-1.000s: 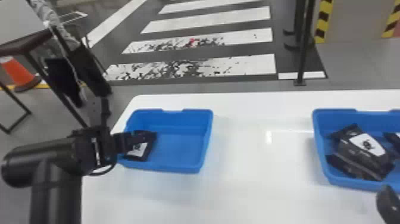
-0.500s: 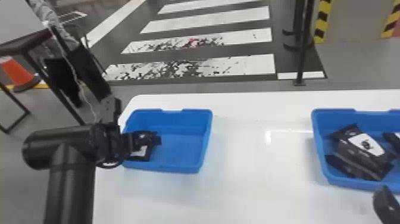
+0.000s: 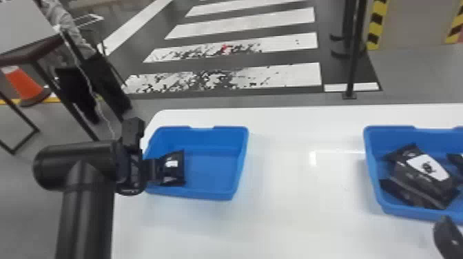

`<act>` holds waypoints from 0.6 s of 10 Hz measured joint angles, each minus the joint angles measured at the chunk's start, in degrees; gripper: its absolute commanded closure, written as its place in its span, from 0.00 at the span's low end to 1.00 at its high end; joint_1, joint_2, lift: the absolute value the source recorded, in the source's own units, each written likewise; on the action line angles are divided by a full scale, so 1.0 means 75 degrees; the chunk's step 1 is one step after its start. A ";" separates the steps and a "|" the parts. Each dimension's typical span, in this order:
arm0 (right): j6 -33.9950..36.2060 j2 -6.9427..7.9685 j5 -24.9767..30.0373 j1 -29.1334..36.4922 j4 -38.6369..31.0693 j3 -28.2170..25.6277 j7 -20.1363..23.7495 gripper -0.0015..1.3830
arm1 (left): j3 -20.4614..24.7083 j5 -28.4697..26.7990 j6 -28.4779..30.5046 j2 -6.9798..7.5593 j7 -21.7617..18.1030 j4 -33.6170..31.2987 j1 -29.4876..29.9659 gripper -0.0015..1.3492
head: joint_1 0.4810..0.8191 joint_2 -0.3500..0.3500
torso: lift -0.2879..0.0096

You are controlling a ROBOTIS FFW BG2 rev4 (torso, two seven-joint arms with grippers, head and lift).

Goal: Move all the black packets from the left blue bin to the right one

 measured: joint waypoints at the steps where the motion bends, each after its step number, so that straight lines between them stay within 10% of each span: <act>1: 0.0019 0.0000 -0.0029 -0.0003 0.0014 -0.0001 0.0007 0.16 | -0.0028 -0.0007 -0.0100 0.0023 -0.0063 -0.0001 0.0060 0.89 | 0.63 0.93 | 0.35; 6: 0.0056 0.0000 -0.0087 -0.0014 0.0025 -0.0003 0.0052 0.16 | 0.0083 0.0317 -0.0365 -0.0015 -0.0308 -0.1636 0.0971 0.89 | 0.63 0.90 | 0.35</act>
